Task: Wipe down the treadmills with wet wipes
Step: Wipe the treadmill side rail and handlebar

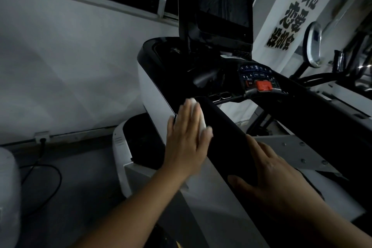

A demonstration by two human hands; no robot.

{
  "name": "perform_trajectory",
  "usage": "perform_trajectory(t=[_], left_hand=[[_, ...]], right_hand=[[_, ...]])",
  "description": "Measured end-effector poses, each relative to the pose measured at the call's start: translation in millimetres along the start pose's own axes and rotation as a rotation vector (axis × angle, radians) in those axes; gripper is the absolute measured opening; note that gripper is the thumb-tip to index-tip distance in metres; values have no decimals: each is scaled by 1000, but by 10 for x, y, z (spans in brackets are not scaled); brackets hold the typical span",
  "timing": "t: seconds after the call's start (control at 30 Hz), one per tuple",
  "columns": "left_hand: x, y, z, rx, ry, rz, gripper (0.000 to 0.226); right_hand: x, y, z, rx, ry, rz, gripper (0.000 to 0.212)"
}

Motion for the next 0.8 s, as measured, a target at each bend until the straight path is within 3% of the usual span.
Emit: perform_trajectory(t=[0.1, 0.2, 0.27, 0.43, 0.6, 0.73, 0.8], left_hand=[[-41, 213, -157, 51, 2, -116, 67], [-150, 399, -877, -153, -41, -79, 64], [-144, 311, -823, -234, -42, 49, 64], [16, 534, -314, -129, -55, 88, 59], [-35, 801, -975, -532, -112, 155, 53], [30, 841, -502, -316, -49, 186, 62], [-71, 1079, -789, -338, -95, 143, 60]], right_hand=[[9, 20, -9, -2, 20, 12, 106], [14, 11, -29, 39, 41, 48, 108], [29, 22, -73, 58, 28, 54, 109], [-12, 116, -370, 23, -46, 75, 111], [-105, 261, -796, -42, -109, 105, 111], [-171, 392, -1175, -118, -114, 193, 109], [-164, 404, -1224, -108, -73, 175, 108]])
Point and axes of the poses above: each hand's wrist, its own z-axis towards the middle knuckle, its own x-axis out of the back of the hand, y = z × x, the point moved 9 cm from there along z, towards the middle knuckle, and after that the axes turned 15 degrees about x, right-handed, at the moved point
